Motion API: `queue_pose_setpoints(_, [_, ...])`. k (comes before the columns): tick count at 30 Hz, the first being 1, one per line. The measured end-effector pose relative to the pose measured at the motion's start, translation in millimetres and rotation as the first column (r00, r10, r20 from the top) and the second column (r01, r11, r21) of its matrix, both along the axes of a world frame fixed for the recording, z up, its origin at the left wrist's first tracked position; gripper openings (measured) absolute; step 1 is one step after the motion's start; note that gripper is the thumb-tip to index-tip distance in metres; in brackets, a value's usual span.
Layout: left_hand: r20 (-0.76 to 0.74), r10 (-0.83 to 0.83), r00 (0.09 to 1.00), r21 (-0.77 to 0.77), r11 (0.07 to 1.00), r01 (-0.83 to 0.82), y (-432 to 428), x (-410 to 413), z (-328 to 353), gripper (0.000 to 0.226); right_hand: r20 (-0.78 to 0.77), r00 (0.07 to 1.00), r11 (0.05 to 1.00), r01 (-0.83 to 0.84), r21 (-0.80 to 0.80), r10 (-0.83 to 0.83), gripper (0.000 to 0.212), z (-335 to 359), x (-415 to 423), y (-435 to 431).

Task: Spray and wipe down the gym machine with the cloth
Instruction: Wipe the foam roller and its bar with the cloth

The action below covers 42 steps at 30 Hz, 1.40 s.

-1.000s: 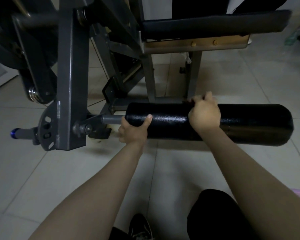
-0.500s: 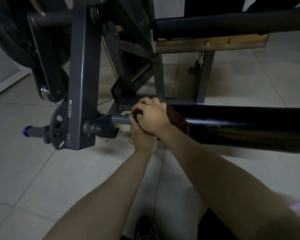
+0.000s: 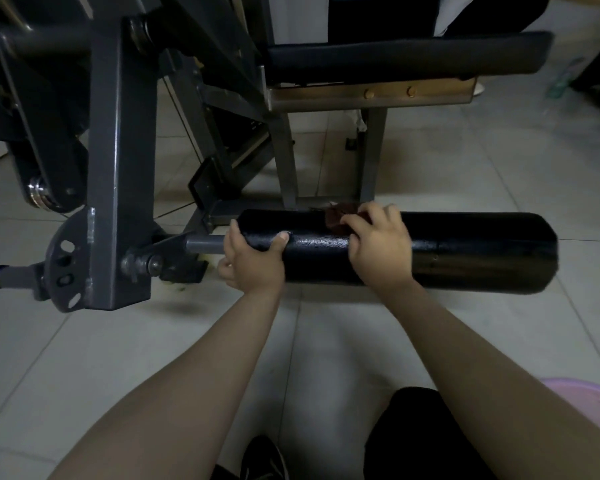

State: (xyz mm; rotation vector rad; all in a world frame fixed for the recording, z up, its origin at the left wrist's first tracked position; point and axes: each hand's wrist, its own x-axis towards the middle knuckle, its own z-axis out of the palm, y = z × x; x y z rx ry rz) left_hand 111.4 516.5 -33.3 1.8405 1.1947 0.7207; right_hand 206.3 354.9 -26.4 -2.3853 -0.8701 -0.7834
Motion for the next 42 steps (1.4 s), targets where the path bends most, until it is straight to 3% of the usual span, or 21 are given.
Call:
queue_pose_setpoints(6, [-0.029, 0.001, 1.0, 0.003, 1.0, -0.001, 4.2, 3.0, 4.2, 0.092, 0.031, 0.982, 0.981, 0.186, 0.061, -0.188, 0.028, -6.8, 22.2, -51.8])
queue_pose_setpoints(10, [-0.07, -0.008, 0.998, 0.03, 0.999, 0.01, 0.5, 3.3, 6.5, 0.089, -0.11, 0.955, 0.945, 0.29, 0.15, -0.276, 0.03, 1.6, 25.1, -54.2])
queue_pose_setpoints(12, [-0.075, -0.014, 0.997, 0.057, 0.998, 0.018, -4.8, 4.1, 7.0, 0.085, -0.162, 0.967, 0.949, 0.23, 0.218, -0.197, 0.034, 15.7, 22.3, -37.1])
queue_pose_setpoints(15, [-0.085, -0.017, 0.996, 0.067, 0.998, 0.022, -9.2, 5.2, 6.4, 0.077, -0.125, 0.991, 0.977, -0.026, 0.213, 0.053, 0.041, 35.9, 8.7, 9.1])
queue_pose_setpoints(17, [-0.086, -0.017, 0.996, 0.072, 0.997, 0.023, -10.5, 6.1, 5.2, 0.073, -0.145, 0.969, 0.975, -0.182, 0.124, 0.2, 0.042, 41.5, -4.6, 45.3])
queue_pose_setpoints(20, [-0.05, 0.005, 0.999, 0.082, 0.997, 0.0, -12.4, 7.4, 0.0, 0.064, -0.268, 0.938, 0.966, -0.248, -0.07, 0.221, 0.044, 28.6, -20.4, 82.2])
queue_pose_setpoints(22, [-0.048, 0.005, 0.999, 0.1, 0.995, 0.0, -15.6, 8.8, -2.4, 0.061, -0.306, 0.939, 0.973, -0.201, -0.112, 0.159, 0.044, 16.9, -21.0, 84.0])
queue_pose_setpoints(27, [-0.126, -0.08, 0.989, 0.254, 0.961, 0.111, -32.9, 13.2, -6.8, 0.061, -0.207, 0.971, 0.959, -0.167, -0.23, 0.12, 0.047, 19.4, -7.2, 60.0])
queue_pose_setpoints(32, [-0.248, -0.299, 0.921, 0.481, 0.788, 0.385, -79.3, 24.1, -9.6, 0.055, -0.149, 0.989, 0.983, -0.048, -0.178, 0.021, 0.04, 12.6, 11.5, -1.0])
queue_pose_setpoints(34, [-0.307, -0.324, 0.895, 0.482, 0.758, 0.439, -94.7, 31.6, -14.9, 0.055, -0.105, 0.993, 0.992, 0.035, -0.119, -0.048, 0.032, 4.7, 22.0, -33.6])
queue_pose_setpoints(42, [-0.317, -0.299, 0.9, 0.405, 0.816, 0.413, -102.7, 46.9, -10.8, 0.05, -0.025, 0.981, 0.981, 0.192, -0.038, -0.193, 0.038, -8.4, 48.1, -129.2])
